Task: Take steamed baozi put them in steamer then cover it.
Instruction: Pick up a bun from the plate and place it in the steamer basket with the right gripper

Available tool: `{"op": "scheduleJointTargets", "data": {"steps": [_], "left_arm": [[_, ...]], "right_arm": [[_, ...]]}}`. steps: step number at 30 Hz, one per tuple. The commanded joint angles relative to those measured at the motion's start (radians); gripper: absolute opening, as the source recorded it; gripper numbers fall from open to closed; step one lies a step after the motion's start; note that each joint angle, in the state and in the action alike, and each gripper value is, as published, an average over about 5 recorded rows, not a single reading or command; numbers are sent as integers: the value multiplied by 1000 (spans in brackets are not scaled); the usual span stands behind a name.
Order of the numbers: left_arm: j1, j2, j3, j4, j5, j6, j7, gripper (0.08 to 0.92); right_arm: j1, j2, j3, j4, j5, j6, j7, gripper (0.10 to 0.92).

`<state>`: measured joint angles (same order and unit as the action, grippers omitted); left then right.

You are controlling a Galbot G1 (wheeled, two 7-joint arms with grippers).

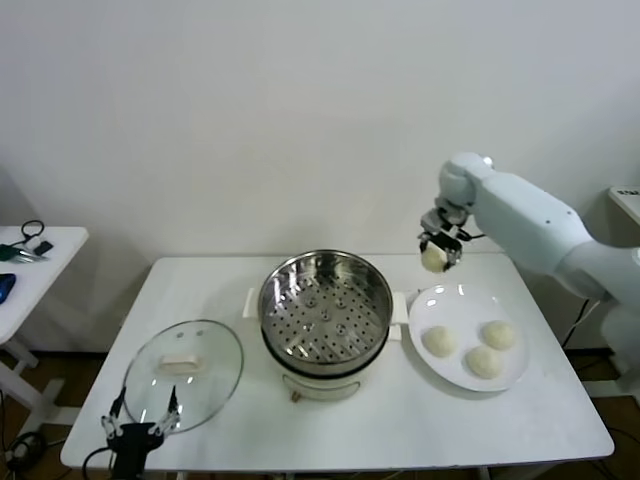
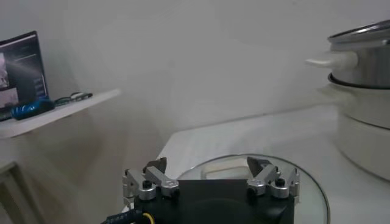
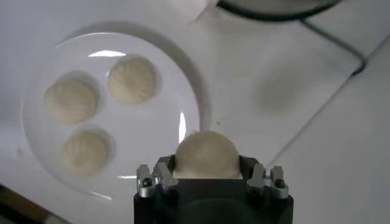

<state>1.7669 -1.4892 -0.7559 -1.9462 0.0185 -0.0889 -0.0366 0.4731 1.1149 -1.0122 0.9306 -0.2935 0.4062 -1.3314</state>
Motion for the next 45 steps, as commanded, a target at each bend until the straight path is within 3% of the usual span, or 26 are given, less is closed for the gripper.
{"op": "scheduleJointTargets", "data": {"steps": [1, 9, 21, 45], "left_arm": [[5, 0, 2, -2, -3, 0, 0, 823], [16, 2, 12, 0, -3, -3, -2, 823], [25, 9, 14, -1, -4, -3, -5, 823], [25, 16, 9, 20, -11, -5, -13, 823]], "right_arm": [[181, 103, -111, 220, 28, 113, 0, 685], [90, 186, -91, 336, -104, 152, 18, 686], [-89, 258, -56, 286, -298, 187, 53, 687], [-187, 287, -50, 189, -359, 190, 65, 706]]}}
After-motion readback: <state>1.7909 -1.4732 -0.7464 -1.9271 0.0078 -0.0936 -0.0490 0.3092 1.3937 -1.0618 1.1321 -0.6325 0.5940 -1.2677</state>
